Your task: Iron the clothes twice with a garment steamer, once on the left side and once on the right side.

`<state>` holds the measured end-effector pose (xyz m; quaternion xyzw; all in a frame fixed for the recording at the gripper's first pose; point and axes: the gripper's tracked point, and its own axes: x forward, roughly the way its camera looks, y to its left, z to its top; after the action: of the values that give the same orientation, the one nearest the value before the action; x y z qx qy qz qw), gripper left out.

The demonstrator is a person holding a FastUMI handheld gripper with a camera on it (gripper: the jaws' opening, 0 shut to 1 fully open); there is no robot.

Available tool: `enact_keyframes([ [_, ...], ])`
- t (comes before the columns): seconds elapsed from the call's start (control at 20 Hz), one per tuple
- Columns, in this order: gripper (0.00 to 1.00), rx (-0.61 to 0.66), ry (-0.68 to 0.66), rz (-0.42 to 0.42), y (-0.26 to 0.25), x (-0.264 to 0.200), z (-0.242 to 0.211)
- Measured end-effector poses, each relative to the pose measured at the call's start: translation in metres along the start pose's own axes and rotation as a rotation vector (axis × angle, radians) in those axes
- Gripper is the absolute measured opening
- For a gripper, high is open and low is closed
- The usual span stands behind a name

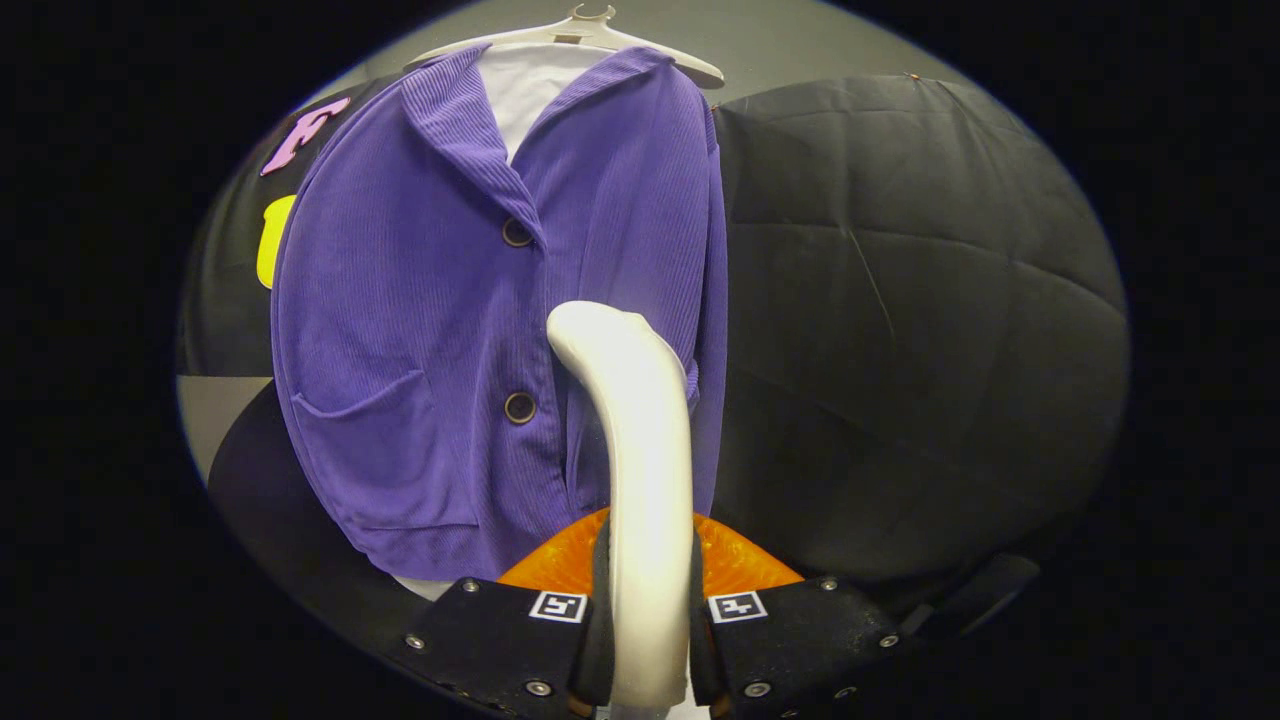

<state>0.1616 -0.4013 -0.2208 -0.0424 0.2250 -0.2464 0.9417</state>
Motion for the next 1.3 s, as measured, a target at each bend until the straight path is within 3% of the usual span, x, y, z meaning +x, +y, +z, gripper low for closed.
enact_keyframes([
  [0.4,0.3,-0.002,0.088,0.003,0.004,0.007,-0.03],
  [0.85,0.3,-0.043,0.166,0.094,0.026,-0.012,-0.075],
  [1.05,0.3,-0.081,0.151,0.17,0.045,-0.038,-0.078],
  [1.3,0.3,-0.122,0.091,0.325,0.073,-0.108,-0.067],
])
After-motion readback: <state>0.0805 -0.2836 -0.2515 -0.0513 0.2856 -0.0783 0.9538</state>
